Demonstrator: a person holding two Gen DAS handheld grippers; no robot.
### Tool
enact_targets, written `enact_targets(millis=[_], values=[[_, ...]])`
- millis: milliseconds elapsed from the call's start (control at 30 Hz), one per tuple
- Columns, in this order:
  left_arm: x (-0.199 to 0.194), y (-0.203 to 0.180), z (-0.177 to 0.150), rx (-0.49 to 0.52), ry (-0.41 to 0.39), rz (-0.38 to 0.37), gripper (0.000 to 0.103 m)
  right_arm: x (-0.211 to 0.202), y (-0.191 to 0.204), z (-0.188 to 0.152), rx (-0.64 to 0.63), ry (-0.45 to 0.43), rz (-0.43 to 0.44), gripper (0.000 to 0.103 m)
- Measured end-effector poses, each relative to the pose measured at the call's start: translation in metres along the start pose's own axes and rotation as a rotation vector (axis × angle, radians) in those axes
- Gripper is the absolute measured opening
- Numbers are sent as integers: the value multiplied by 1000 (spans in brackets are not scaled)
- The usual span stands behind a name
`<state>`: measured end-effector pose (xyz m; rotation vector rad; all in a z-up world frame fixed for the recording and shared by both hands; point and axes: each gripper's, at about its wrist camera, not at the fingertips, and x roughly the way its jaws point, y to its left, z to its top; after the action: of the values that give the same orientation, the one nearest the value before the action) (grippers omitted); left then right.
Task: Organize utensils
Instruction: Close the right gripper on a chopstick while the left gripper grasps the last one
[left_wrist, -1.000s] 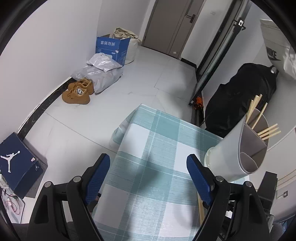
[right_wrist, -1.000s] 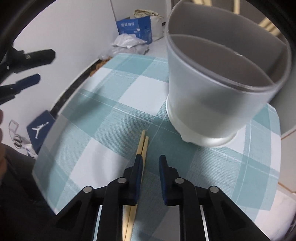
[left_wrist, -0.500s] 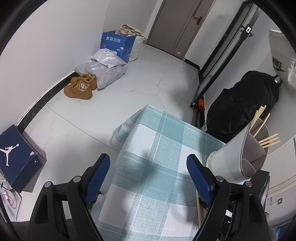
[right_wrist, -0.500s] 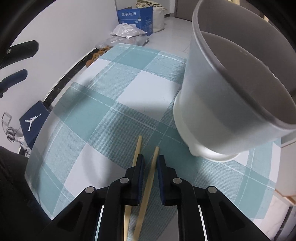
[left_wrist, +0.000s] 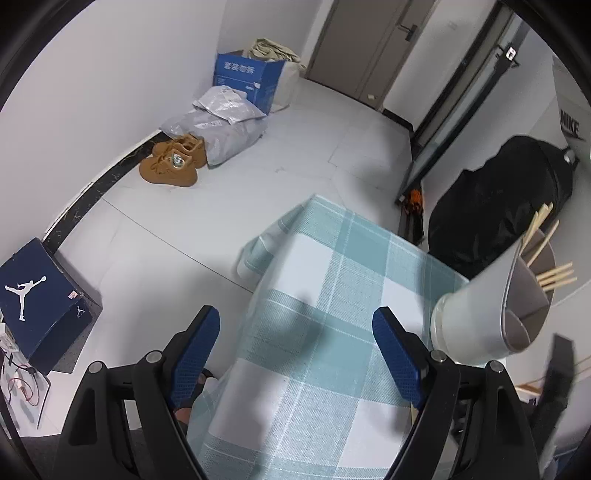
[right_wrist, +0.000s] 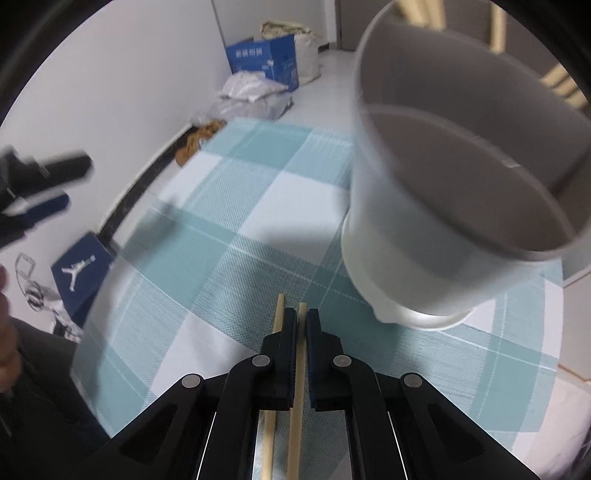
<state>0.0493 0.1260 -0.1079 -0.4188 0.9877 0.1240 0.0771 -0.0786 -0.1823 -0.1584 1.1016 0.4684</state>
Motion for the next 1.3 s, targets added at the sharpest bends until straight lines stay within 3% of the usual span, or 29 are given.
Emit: enact_targets(millis=[267, 467, 800, 1033, 1100, 1133, 1300], values=[[11, -30, -13, 98, 77, -34, 81, -55, -29, -8, 139, -158, 110, 4], [25, -55, -35, 190, 184, -58, 81, -84, -60, -24, 272, -260, 181, 4], [36, -93, -65, 334, 292, -63, 81, -126, -104, -54, 420, -407, 225, 4], [46, -106, -74, 361, 340, 7, 75, -143, -121, -64, 465, -466, 208, 4], [51, -111, -75, 372, 348, 39, 68, -147, -125, -67, 459, -473, 195, 4], [54, -113, -76, 378, 358, 53, 59, -149, -126, -68, 458, -478, 190, 4], [59, -125, -81, 433, 362, 124, 51, -156, -132, -72, 471, -503, 200, 4]])
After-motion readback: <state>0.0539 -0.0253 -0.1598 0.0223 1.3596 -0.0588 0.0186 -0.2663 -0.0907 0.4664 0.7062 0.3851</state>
